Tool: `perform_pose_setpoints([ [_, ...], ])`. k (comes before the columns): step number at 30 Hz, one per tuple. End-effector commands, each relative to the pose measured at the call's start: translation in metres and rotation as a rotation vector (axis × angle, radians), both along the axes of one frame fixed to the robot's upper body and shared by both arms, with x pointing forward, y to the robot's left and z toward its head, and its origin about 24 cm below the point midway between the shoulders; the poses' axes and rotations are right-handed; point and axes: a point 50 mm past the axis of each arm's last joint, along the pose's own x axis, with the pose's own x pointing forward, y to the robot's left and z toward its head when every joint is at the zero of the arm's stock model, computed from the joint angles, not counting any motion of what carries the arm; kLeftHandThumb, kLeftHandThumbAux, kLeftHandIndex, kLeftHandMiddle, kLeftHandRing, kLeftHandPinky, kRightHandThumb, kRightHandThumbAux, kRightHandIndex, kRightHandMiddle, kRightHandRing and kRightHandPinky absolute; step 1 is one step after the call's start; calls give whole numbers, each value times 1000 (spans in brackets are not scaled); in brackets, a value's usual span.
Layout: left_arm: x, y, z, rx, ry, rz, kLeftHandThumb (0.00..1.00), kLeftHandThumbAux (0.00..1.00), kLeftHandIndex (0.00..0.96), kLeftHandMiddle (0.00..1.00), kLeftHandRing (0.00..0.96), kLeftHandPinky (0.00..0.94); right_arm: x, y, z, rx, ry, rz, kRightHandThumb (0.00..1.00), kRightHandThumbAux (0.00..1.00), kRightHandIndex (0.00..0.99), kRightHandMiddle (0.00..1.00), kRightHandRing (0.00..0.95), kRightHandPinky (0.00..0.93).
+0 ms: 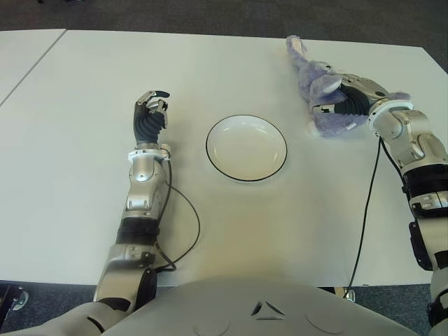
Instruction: Put the doll into the plate.
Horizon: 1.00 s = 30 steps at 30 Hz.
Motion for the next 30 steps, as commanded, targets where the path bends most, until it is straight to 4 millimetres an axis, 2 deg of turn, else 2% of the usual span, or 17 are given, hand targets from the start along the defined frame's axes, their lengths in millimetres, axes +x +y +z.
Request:
perform_pose_setpoints([
  [1,-24,-9,-39,-67,153,47,712,702,443,866,870,870,1,7,-25,13,103,-21,186,276,0,0,0,0],
  [16,-27,-9,-32,-62,118,108,714,700,444,867,871,876,6,2,-51,51,150,-103,178,292,0,0,0,0],
  [30,-30,-4,-29,-53,104,98,712,703,443,862,872,866,6,-5,-62,46,174,-142,175,286,0,0,0,0],
])
